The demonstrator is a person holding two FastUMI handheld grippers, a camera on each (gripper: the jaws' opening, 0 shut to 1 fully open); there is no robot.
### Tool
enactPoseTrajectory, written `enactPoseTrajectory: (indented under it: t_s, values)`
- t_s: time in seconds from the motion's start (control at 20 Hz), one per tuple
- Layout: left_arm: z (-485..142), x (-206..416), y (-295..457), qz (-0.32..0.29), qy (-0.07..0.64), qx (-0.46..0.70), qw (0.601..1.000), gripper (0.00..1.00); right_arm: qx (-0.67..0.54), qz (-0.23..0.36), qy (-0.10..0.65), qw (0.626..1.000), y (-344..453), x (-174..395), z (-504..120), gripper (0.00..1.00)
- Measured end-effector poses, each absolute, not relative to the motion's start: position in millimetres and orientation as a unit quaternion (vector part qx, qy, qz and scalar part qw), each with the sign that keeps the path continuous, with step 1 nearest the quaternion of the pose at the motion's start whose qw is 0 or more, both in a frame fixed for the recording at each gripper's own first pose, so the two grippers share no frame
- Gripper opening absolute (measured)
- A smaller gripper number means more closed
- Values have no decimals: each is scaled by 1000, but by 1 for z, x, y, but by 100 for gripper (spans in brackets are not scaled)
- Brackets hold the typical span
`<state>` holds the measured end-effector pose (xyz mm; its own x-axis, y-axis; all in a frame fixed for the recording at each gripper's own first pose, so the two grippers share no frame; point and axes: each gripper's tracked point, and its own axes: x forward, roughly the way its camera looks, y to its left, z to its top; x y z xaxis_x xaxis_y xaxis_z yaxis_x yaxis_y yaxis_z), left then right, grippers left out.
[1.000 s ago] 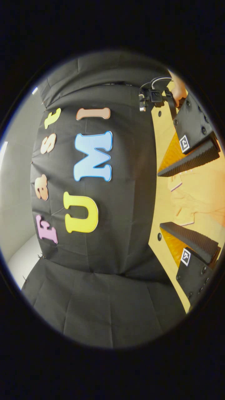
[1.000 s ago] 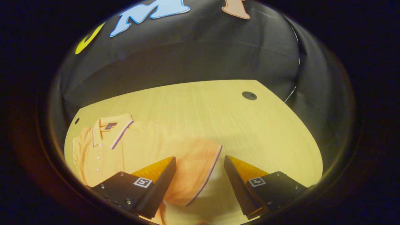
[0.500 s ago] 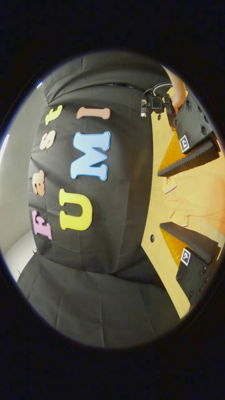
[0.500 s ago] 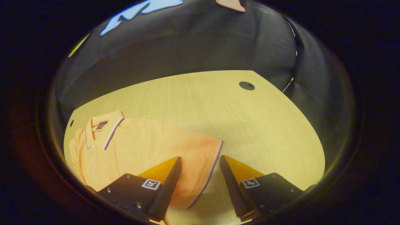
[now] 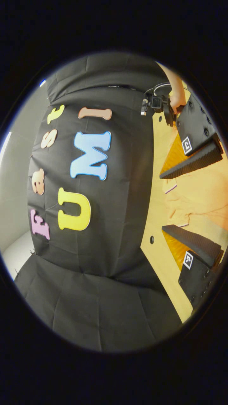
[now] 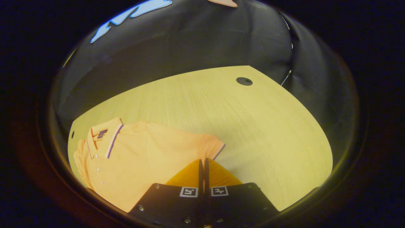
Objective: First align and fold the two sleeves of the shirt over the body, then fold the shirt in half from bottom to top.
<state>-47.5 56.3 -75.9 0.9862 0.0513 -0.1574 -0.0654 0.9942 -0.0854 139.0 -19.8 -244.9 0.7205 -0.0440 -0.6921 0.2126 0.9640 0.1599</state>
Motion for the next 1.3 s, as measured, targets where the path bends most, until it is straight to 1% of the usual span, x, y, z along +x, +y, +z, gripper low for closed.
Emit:
enactPoseTrajectory:
  t_s: [0.2, 0.35, 0.45, 0.65, 0.75, 0.8, 1.05, 1.3]
  values:
    - [-79, -33, 73, 5, 77, -39, 996, 94, 84, -71, 352, 929, -10, 133, -231, 1]
    - [-84, -18, 80, -19, 81, -34, 996, 93, 72, -73, 330, 938, -2, 129, -209, 0]
    - [-87, -13, 81, -36, 83, -37, 995, 95, 66, -70, 313, 945, 7, 126, -191, 0]
    - [-90, -1, 81, -50, 81, -42, 995, 93, 44, -47, 283, 957, 30, 121, -161, 1]
    - [-89, -2, 80, -52, 75, -51, 995, 95, 36, -34, 278, 959, 44, 118, -154, 1]
    - [-90, -3, 82, -50, 77, -54, 994, 93, 35, -24, 277, 960, 54, 117, -155, 0]
    - [-97, -11, 90, -38, 81, -59, 994, 95, 32, 29, 283, 958, 103, 109, -159, 0]
    - [-106, -20, 96, -26, 89, -66, 993, 95, 13, 71, 311, 948, 141, 104, -182, 1]
